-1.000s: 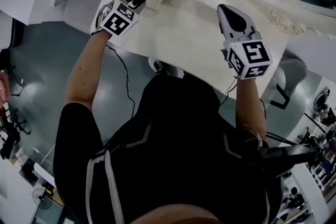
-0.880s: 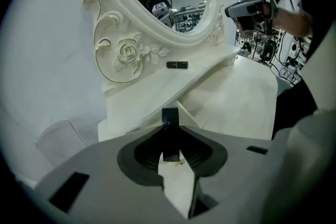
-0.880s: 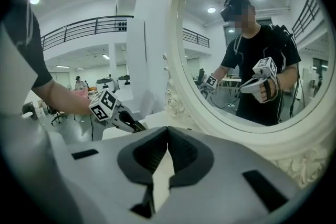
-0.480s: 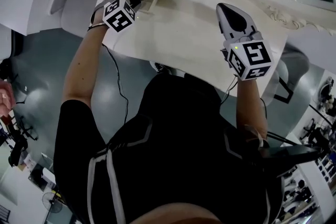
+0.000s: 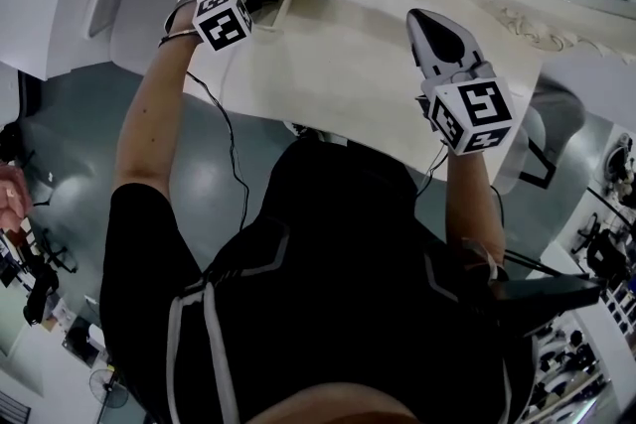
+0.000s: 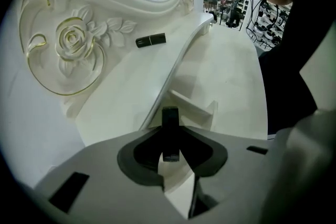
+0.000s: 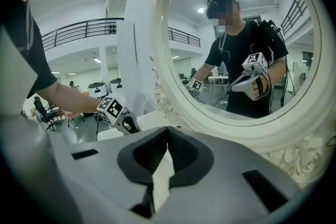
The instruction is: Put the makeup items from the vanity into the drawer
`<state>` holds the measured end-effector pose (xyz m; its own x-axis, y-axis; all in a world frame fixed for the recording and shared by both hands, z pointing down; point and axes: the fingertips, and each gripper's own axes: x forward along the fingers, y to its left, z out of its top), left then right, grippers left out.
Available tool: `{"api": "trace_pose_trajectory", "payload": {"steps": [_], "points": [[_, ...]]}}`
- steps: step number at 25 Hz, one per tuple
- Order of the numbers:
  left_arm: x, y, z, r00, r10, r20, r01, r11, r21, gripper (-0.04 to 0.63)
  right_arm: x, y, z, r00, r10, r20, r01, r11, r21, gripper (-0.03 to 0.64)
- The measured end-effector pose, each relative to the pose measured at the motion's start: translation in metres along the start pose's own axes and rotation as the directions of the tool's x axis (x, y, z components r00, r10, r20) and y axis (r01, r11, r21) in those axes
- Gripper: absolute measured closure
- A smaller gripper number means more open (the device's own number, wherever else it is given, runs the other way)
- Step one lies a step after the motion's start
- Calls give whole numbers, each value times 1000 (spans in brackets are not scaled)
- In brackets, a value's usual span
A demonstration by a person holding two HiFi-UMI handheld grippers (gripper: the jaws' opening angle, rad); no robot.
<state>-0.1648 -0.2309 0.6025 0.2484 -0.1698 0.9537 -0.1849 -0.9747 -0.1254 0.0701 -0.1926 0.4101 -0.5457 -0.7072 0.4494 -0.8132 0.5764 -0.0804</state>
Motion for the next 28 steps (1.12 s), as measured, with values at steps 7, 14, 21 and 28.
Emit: {"api": "trace_pose_trajectory", "payload": {"steps": [7,14,21,28], "points": [[7,-5,-6,999,-16,-51,20,996,87,499,1,-1,-2,1000,2,-12,-2,1000,4,612],[8,-1,-3,999,-21,-36,23,998,58,499,3,2,-2,1000,13,-15,-13,1000,2,612],[4,-1,-4,999,-7,-34,10,998,64,497,1,4,-5,1000,17,-19,-17,1000,6,612],[-5,1,-2,999,22,-27,-20,998,54,495,-3,4,-5,1000,23,-12,-23,1000,-4,612]]}}
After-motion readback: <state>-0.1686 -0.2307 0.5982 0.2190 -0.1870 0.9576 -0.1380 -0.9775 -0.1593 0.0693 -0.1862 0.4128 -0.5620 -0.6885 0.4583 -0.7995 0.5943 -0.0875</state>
